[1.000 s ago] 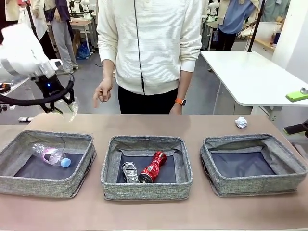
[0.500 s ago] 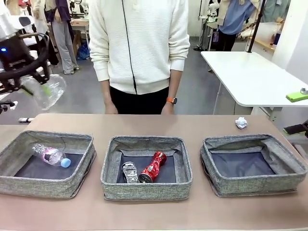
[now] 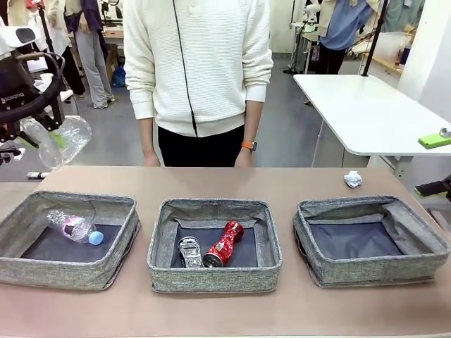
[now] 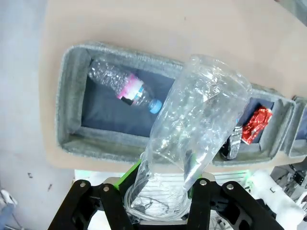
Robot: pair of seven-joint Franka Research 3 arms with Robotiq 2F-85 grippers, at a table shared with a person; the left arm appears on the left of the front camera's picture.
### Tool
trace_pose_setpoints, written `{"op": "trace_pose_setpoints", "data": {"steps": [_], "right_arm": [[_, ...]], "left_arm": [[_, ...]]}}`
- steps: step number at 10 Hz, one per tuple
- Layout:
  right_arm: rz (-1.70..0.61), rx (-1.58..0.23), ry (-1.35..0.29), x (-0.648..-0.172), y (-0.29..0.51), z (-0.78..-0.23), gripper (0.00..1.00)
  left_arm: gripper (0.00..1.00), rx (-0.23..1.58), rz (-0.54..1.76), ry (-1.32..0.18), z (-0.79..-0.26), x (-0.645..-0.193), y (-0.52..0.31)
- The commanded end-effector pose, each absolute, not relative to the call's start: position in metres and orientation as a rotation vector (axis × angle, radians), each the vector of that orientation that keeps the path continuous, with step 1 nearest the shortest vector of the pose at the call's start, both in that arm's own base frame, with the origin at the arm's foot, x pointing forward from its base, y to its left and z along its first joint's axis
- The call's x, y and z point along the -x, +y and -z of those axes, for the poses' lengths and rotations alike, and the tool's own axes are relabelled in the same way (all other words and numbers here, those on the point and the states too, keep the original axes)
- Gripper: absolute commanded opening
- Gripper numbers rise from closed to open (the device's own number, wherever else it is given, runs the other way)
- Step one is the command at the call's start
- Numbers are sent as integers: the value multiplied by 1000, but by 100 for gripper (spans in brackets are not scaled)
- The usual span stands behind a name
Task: Sort the waste into the appropriate baskets.
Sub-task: Pick up the waste item pointed out by the person.
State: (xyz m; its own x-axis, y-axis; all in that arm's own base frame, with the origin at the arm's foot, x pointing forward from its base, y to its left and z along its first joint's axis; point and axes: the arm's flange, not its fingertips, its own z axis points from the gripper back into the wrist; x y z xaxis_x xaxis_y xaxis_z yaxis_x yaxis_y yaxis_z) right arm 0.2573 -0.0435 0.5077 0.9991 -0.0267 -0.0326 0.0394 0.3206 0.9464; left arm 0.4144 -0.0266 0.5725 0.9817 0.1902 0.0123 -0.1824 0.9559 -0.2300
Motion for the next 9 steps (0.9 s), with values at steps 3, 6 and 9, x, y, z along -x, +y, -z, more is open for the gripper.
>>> {"op": "trace_pose_setpoints", "data": {"steps": [3,6,9], "right_arm": [[21,-1259,0,-258,-45,-509,100],[21,-1259,0,-258,-45,-509,100],[21,-1259,0,-258,-45,-509,100]], "left_arm": [[42,202,-266,40,-588,-388,-76],[42,266,-250,-49,-649,-332,-204],[42,136,-115,-94,-683,-285,-314]]}}
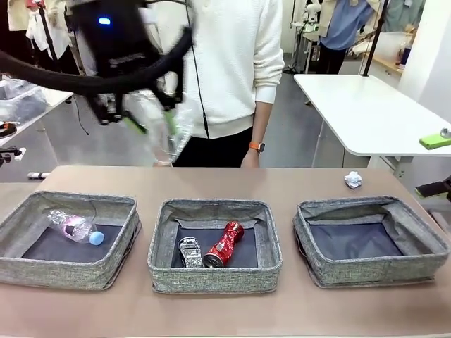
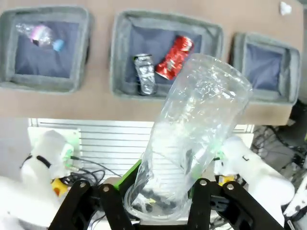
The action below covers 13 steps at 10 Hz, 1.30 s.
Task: Sort the waste into the appropriate baskets.
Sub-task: Pick up the waste item pointed out by the person.
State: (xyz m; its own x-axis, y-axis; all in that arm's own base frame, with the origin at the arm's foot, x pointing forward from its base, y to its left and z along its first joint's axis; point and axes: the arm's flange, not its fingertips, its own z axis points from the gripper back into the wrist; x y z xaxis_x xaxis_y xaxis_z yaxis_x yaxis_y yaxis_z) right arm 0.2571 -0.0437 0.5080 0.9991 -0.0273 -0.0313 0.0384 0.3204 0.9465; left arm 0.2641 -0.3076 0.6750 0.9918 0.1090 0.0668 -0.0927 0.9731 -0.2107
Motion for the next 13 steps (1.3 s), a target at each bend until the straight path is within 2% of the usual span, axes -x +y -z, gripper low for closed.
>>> {"op": "trace_pose_setpoints", "data": {"steps": [1,3,9,11,13], "right_arm": [[21,-1259,0,-258,-45,-509,100],[21,-1259,0,-258,-45,-509,100],[21,-1259,0,-258,-45,-509,100],[21,-1259,0,-258,-45,-509,100],[21,-1259,0,-258,-45,-509,100]], "left_arm": [[42,105,-122,-135,-697,-284,-335],[42,84,-161,-193,-725,-285,-360],[42,160,-227,-171,-771,-304,-379],[42,150,-232,-148,-767,-314,-377],[42,173,-207,-175,-763,-305,-375]]}}
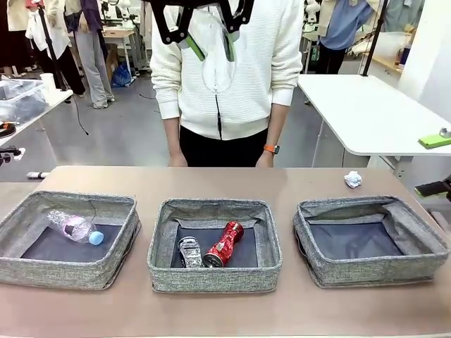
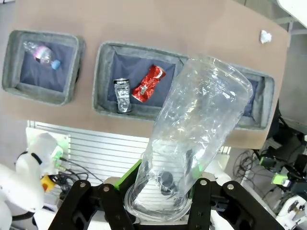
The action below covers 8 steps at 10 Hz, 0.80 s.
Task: Sort the waste into the appropriate baskets.
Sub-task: Pick up the waste item pointed out by the person, then place the picked waste into the Fabric basket indicated by the person.
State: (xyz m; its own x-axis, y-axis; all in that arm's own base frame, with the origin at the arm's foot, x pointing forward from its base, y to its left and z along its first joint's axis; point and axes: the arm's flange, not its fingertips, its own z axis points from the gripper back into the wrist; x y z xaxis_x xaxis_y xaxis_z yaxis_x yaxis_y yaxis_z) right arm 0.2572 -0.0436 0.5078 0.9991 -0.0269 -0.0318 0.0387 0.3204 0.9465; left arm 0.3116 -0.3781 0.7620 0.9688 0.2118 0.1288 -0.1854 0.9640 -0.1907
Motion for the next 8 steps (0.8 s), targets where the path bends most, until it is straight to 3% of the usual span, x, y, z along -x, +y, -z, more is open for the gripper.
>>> {"op": "trace_pose_setpoints", "data": {"steps": [1,8], "right_arm": [[21,-1259,0,-258,-45,-509,100],[21,-1259,0,-258,-45,-509,100]], "left_arm": [[42,173,-207,-175,-763,-305,-375],[42,173,-207,-175,-763,-305,-375]]}}
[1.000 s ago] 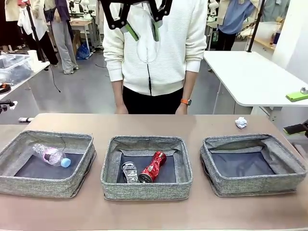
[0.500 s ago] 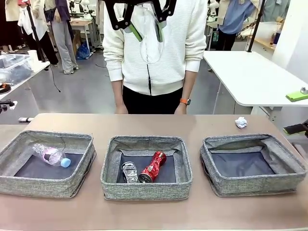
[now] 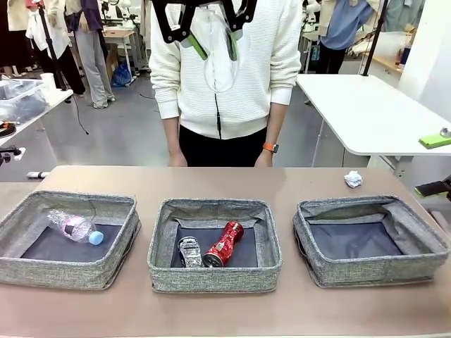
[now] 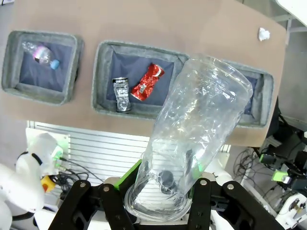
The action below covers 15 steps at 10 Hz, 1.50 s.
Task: Sort the waste into the appropriate baskets.
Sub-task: Place the picked waste into the Fabric basket indicated by the person.
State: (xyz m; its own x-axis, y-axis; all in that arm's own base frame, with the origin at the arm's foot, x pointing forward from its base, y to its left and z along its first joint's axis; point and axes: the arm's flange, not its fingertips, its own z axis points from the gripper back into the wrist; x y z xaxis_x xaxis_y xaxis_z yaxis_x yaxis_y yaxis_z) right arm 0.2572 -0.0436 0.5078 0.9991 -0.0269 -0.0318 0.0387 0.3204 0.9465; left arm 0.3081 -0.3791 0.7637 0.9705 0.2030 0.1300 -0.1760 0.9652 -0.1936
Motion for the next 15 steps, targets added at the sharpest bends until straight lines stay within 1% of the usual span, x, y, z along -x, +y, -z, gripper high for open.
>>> {"op": "trace_pose_setpoints", "data": {"steps": [1,15], "right_arm": [[21,-1259,0,-258,-45,-509,100],[21,-1259,0,-258,-45,-509,100]], "left_arm": [[42,173,-207,-175,-763,-305,-375],[42,173,-207,-175,-763,-305,-375]]}}
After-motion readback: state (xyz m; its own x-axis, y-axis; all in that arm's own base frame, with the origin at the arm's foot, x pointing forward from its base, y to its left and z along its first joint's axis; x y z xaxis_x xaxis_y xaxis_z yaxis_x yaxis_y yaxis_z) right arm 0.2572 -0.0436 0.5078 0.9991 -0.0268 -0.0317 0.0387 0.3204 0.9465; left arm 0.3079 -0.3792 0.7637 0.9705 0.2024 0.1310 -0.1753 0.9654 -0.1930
